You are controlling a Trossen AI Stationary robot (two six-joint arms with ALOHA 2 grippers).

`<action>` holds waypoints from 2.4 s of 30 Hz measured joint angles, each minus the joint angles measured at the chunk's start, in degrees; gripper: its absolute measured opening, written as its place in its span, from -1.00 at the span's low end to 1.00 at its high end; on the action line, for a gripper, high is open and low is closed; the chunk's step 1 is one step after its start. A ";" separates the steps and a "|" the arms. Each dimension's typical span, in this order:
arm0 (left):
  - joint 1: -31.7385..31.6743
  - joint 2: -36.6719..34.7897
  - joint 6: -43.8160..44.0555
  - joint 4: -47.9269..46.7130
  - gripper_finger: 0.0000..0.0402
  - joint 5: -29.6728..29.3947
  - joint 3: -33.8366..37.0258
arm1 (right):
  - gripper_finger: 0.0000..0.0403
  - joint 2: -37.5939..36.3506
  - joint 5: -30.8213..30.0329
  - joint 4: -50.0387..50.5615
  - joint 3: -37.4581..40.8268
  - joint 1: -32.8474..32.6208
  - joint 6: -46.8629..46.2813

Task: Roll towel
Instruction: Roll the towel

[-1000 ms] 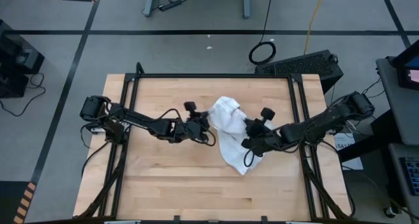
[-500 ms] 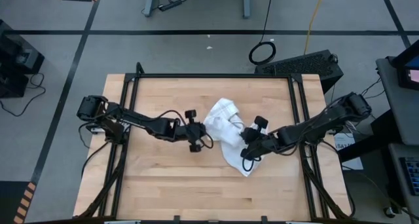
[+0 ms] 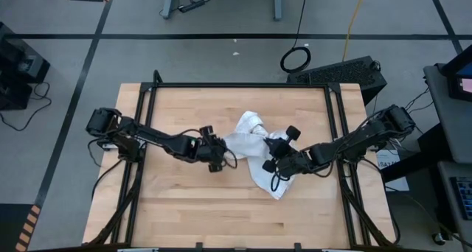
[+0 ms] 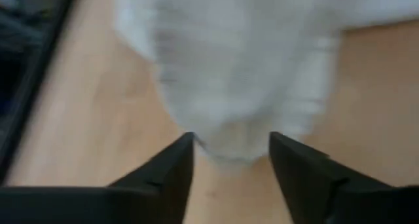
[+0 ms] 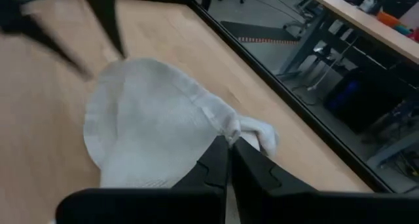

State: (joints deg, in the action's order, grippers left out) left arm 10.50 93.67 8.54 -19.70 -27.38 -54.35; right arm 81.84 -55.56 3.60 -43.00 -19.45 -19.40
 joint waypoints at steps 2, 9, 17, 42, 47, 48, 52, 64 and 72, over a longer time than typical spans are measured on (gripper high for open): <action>1.52 0.00 -1.04 0.89 0.23 5.25 0.01 | -0.97 0.00 0.37 -0.69 0.00 0.35 0.56; 6.75 5.02 -9.58 26.57 0.33 9.09 1.13 | -0.97 0.02 0.38 -2.20 0.00 1.86 0.60; 4.98 13.51 -16.17 31.12 0.14 -3.97 1.20 | -0.97 0.02 0.41 -2.12 0.00 1.90 -0.30; 3.04 10.11 -21.37 31.50 -0.93 -2.66 1.16 | -0.97 2.02 5.97 -1.68 0.02 2.11 -2.40; 6.88 0.79 -23.49 24.68 -0.95 0.73 1.16 | -0.97 4.19 6.51 -1.97 0.04 2.11 -2.40; 7.58 -0.89 -24.60 23.37 -0.95 2.14 1.16 | -0.97 4.35 6.47 -1.99 0.04 2.13 -2.40; 9.23 -6.23 -26.77 19.90 -0.95 3.50 1.14 | -0.97 4.39 5.77 -1.47 0.04 2.11 -2.40; 7.15 -6.56 -24.90 14.49 -0.96 4.91 1.22 | -0.97 4.37 8.12 -5.74 0.04 0.67 -1.31; 1.24 -1.73 -12.86 7.29 -0.87 2.04 1.16 | -0.97 4.37 9.19 -4.88 0.04 -0.91 -2.40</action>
State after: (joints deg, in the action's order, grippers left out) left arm 11.74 91.93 -4.33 -12.40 -25.34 -53.18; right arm 86.21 -46.36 -1.28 -42.96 -20.36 -21.80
